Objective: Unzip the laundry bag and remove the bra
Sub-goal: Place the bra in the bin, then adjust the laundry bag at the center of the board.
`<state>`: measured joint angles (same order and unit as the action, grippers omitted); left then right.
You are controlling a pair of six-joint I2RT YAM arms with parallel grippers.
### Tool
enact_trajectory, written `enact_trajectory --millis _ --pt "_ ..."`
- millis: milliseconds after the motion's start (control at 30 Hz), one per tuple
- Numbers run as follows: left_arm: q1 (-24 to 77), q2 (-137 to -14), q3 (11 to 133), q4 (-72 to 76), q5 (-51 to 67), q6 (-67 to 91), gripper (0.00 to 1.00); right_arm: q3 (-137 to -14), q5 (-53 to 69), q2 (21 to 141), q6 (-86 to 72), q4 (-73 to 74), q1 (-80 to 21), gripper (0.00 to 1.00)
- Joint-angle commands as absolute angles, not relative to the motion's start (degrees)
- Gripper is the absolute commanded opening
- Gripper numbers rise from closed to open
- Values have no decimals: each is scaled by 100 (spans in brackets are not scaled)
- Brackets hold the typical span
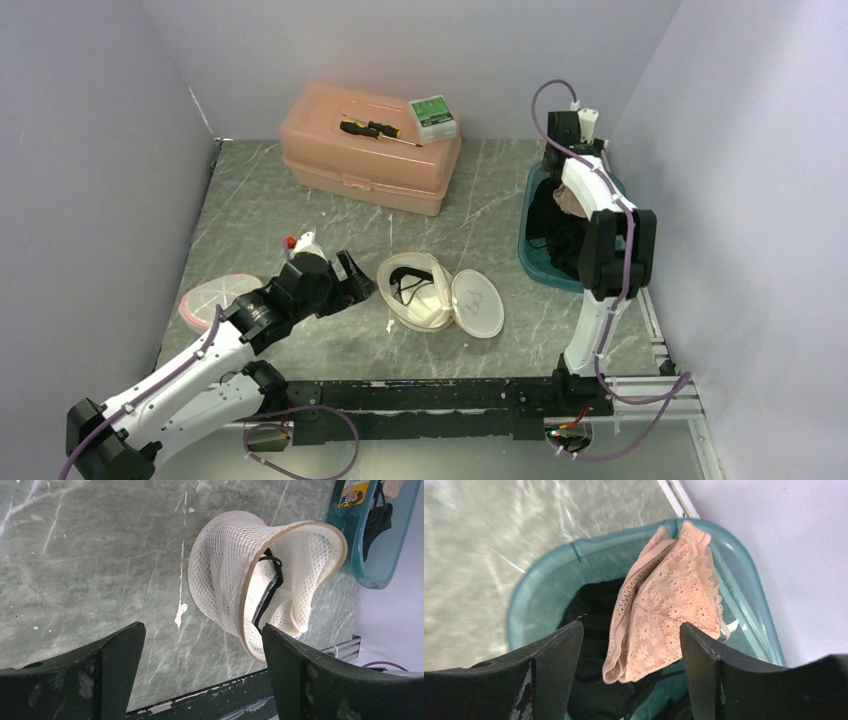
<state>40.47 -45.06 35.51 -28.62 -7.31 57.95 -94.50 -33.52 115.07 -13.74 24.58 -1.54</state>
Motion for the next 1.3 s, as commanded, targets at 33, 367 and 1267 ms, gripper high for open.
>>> enact_trajectory --millis 33,367,1267 --pt "4031 -4298 3630 -3011 -954 5666 93 -9260 -2753 10043 -1855 1966 -290 75" --pt "4034 -4495 4104 -2787 -1179 4853 94 -7297 -1486 6558 -2245 720 -2500 73" --pt "4018 -6794 4439 -1688 176 4513 67 -4280 -1716 6317 -2584 1897 -5488 66"
